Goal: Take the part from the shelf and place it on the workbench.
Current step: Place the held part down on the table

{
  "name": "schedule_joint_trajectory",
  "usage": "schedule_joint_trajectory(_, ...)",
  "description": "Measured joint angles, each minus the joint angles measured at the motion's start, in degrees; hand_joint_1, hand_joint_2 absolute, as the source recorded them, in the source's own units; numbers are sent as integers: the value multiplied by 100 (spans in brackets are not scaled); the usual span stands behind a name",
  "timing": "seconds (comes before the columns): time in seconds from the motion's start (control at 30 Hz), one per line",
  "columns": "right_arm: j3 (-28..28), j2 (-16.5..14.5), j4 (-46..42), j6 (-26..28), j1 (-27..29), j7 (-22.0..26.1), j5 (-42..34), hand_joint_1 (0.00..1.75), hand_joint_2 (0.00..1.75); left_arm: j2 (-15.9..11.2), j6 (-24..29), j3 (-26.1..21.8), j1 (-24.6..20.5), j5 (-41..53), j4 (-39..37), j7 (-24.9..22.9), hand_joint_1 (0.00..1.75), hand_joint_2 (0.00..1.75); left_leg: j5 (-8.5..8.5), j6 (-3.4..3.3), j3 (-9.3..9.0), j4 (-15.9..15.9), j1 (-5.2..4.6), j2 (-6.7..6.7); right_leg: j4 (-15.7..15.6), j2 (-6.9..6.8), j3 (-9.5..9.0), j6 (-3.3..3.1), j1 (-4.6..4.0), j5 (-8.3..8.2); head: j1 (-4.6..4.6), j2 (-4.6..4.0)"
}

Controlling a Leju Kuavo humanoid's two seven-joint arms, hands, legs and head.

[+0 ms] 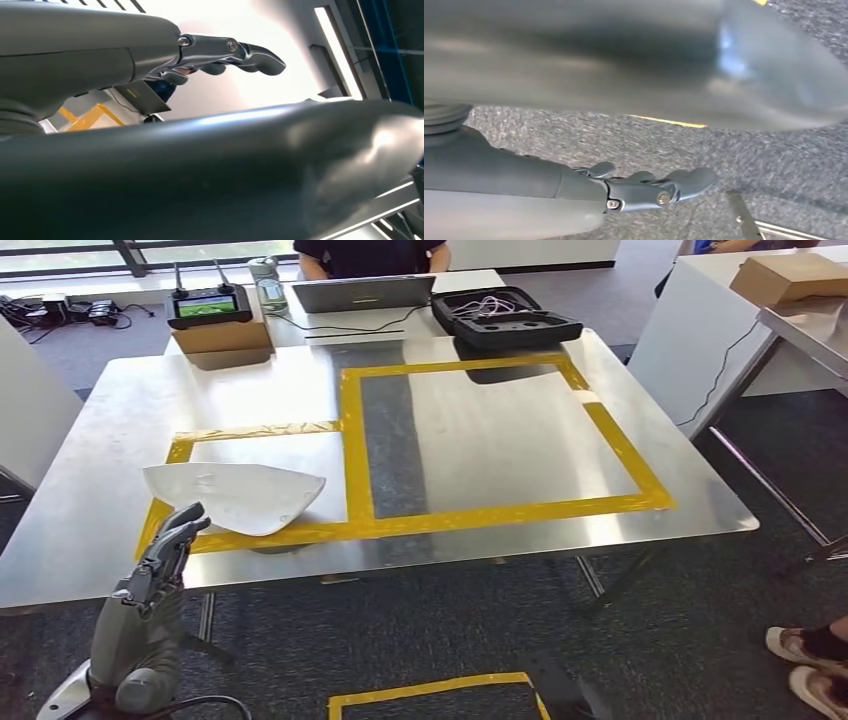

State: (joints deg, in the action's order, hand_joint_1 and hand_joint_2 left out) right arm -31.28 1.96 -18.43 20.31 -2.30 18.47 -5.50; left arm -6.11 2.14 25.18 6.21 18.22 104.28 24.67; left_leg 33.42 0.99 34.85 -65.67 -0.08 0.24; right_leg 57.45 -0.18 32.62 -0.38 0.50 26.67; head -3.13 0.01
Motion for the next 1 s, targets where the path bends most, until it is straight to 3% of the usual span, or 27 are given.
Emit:
schedule_joint_trajectory(0.07, 0, -5, 0, -3, -1, -5, 2, 0, 0, -5, 0, 0, 1, 9, -8, -1, 0, 0, 357, 52, 210, -652, 34, -2, 16, -6, 113, 5, 2, -71, -1, 0)
schedule_joint_trajectory(0.1, 0, -6, 1, -4, 0, -7, 2, 0, 0, -7, 0, 0, 1, 13, -11, -1, 0, 0, 399, 69, 214, -777, 50, -2, 26, -8, 170, 15, 4, -107, 0, -1)
schedule_joint_trajectory(0.13, 1, -7, 2, -6, -1, -9, 2, 0, 0, -9, 0, 0, 0, 15, -13, -1, 0, 0, 333, 82, 103, -678, 65, -2, 38, -9, 224, 30, 9, -143, 0, 0)
schedule_joint_trajectory(0.2, 1, -11, 3, -7, -2, -9, 2, 0, 0, -9, 0, 0, -10, 21, -12, -1, 0, 0, 61, 88, -379, 72, 90, -4, 70, -5, 313, 78, 25, -208, 0, 0)
schedule_joint_trajectory(0.27, 1, -12, 3, -7, -3, -15, 2, 0, 0, -9, 0, 1, -24, 31, -8, -5, 0, 0, -122, 24, -702, 682, 74, -24, 98, 5, 364, 151, 26, -272, 0, 0)
schedule_joint_trajectory(0.4, 0, -12, 5, -14, 5, -40, 1, 0, 0, -9, 1, 7, -34, 44, -1, -20, 0, 0, -280, -200, -635, 765, 21, -35, 61, 13, 394, 314, 51, -387, 6, 0)
schedule_joint_trajectory(0.47, -1, -11, 8, -16, 16, -48, -1, 0, 0, -8, 1, 30, -40, 48, -3, -23, 0, 0, -394, -295, -532, 784, 33, -14, 355, 16, 516, 366, 64, -60, 10, 1)
schedule_joint_trajectory(0.53, 0, -7, 10, -16, 24, -46, 1, 0, 0, -7, 2, 63, -43, 38, -15, -27, 0, 0, -504, -344, -389, 780, 26, -3, 1082, 16, 743, 392, 60, 524, 14, 1)
schedule_joint_trajectory(0.57, 1, -3, 10, -16, 29, -44, 1, 0, 0, -7, 2, 77, -43, 31, -26, -32, 0, 0, -557, -351, -317, 776, 16, 0, 1442, 16, 827, 396, 53, 718, 14, 0)
schedule_joint_trajectory(0.6, 0, 1, 11, -16, 35, -42, 2, 0, 0, -8, 4, 90, -43, 19, -38, -36, 0, 0, -611, -355, -246, 771, 6, 2, 1669, 16, 837, 391, 45, 791, 14, -1)
schedule_joint_trajectory(0.63, -1, 4, 11, -20, 41, -41, 2, 0, 0, -8, 9, 103, -43, 8, -49, -42, 0, 0, -661, -352, -179, 763, -4, 3, 1677, 16, 732, 376, 37, 736, 14, -1)
schedule_joint_trajectory(0.7, -1, 14, 11, -29, 46, -35, 0, 0, 0, -8, 22, 125, -48, -25, -69, -48, 0, 0, -746, -338, -69, 744, -17, 6, 1089, 17, 215, 314, 10, 469, 14, 0)
schedule_joint_trajectory(0.73, -1, 24, 11, -33, 44, -30, -4, 0, 0, -7, 30, 132, -52, -41, -78, -49, 0, 0, -782, -322, -25, 733, -29, 6, 631, 16, -110, 270, -13, 408, 14, 0)
schedule_joint_trajectory(0.8, 1, 42, 12, -28, 41, -14, -24, 0, 0, -8, 41, 140, -65, -64, -97, -49, 0, 0, -856, -270, 16, 730, -39, 9, 27, 17, -487, 195, -56, 405, 11, -1)
schedule_joint_trajectory(0.9, 8, 53, 16, -8, 52, -8, -61, 0, 0, -9, 46, 154, -89, -69, -131, -49, 0, 0, -946, -160, 43, 744, -29, 4, -107, 12, -470, 91, -64, 337, 12, 0)
schedule_joint_trajectory(0.93, 11, 53, 17, -3, 51, -8, -67, 0, 0, -10, 46, 157, -101, -69, -140, -54, 0, 0, -872, -121, 74, 691, -24, -5, -121, 7, -433, 47, -50, 279, 9, 0)
schedule_joint_trajectory(1.0, 15, 48, 18, 4, 46, -7, -73, 0, 0, -13, 45, 168, -127, -69, -160, -79, 0, 0, -438, -47, 218, 274, 0, -20, -143, -6, -322, -9, -24, 157, 3, 0)
